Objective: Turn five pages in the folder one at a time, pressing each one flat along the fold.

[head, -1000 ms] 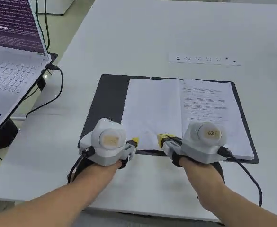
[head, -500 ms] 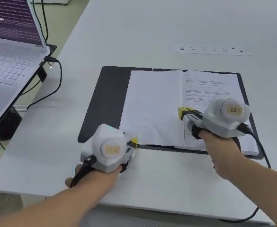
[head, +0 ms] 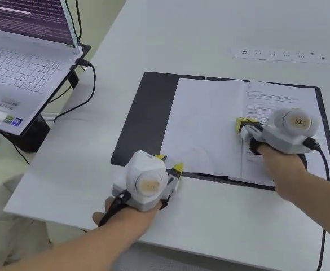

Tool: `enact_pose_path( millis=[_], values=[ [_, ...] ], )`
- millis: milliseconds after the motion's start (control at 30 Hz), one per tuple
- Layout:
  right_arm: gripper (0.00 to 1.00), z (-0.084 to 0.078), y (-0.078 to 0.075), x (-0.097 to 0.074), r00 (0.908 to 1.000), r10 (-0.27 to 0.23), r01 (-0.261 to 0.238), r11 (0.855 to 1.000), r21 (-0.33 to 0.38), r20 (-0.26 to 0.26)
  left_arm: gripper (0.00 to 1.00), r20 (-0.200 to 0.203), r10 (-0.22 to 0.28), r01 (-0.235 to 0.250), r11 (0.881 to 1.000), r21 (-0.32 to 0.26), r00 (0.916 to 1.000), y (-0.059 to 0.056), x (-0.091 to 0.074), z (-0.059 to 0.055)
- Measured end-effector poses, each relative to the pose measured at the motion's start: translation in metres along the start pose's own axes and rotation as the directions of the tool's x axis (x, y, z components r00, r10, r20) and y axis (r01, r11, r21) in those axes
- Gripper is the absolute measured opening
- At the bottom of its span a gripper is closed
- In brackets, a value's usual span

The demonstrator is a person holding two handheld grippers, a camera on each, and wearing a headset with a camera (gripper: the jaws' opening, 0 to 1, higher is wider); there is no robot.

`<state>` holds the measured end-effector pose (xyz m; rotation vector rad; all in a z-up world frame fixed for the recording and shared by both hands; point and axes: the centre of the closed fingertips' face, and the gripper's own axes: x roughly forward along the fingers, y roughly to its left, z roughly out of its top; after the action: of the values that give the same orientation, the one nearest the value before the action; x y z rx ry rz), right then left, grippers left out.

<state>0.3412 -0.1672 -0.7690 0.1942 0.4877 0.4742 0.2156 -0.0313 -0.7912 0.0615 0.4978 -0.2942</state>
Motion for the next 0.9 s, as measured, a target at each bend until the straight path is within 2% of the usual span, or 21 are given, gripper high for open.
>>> enact_pose_path(
  millis=[167, 533, 900],
  values=[
    [0.00, 0.008, -0.007, 0.010, 0.9996, -0.026, 0.026, 1.000, 0.005, 0.010, 0.22, 0.007, 0.001, -0.001, 1.000, -0.004, 1.0000, 0.000, 0.000, 0.000],
    [0.00, 0.022, -0.016, 0.029, 0.9986, -0.044, 0.044, 0.999, -0.006, 0.030, 0.22, 0.029, 0.002, -0.002, 1.000, -0.012, 0.9996, 0.000, -0.002, 0.000],
    [0.00, 0.035, -0.033, 0.064, 0.9975, -0.057, 0.058, 0.998, -0.031, 0.042, 0.22, 0.039, 0.007, -0.006, 1.000, -0.016, 0.9992, 0.000, -0.002, 0.001]
  ],
)
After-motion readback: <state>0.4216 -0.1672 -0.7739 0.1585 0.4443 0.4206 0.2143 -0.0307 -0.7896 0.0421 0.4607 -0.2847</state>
